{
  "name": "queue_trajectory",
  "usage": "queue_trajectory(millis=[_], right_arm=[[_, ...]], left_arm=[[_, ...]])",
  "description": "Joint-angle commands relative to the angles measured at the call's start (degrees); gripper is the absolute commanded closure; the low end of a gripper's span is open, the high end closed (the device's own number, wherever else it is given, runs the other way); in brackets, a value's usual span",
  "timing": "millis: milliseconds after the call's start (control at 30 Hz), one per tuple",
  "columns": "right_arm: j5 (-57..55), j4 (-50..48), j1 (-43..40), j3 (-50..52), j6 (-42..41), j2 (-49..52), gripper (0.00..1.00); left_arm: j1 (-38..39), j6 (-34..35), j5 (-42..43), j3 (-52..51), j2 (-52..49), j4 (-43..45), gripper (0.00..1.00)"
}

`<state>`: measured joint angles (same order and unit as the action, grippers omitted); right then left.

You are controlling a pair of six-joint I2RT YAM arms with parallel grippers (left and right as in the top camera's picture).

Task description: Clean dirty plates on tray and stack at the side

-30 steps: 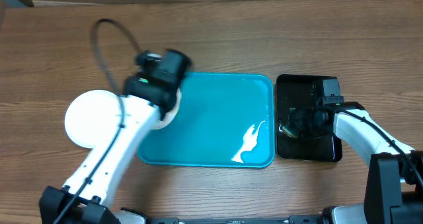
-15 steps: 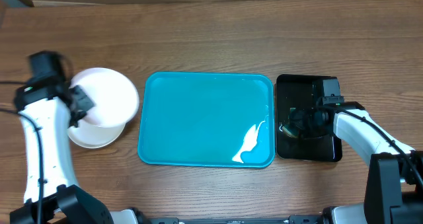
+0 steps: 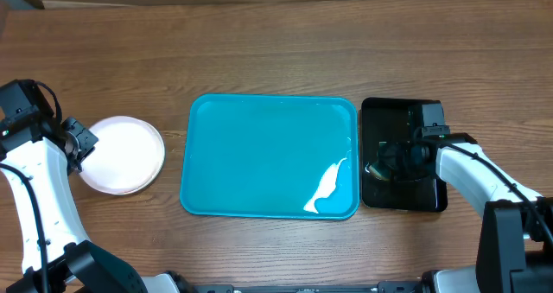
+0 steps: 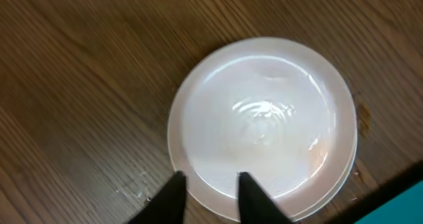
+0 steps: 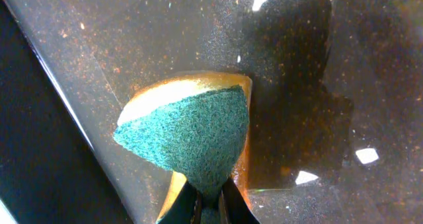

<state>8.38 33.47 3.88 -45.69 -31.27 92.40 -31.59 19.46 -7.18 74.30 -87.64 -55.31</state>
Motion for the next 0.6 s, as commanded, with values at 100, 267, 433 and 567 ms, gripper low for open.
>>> queue_trajectory(millis=[100, 267, 433, 567], right_arm=[[-2.3, 1.9, 0.0, 2.4, 0.0, 1.1, 0.96], [-1.2, 1.7, 0.0, 2.1, 4.3, 1.0, 0.96], [-0.6, 6.1, 0.0, -3.6, 8.9, 0.9, 0.96], [2.3, 11.4, 0.1, -12.5, 13.7, 0.7, 0.96]], left_arm=[[0.0, -0.3, 2.2, -0.5, -0.1, -1.3, 0.61], [1.6, -4.6, 12.2, -0.5, -0.1, -1.8, 0.59], [7.8, -12.4, 23.4, -0.5, -0.1, -2.2, 0.53], [16.0, -14.6, 23.7, -0.5, -0.1, -3.7, 0.46]])
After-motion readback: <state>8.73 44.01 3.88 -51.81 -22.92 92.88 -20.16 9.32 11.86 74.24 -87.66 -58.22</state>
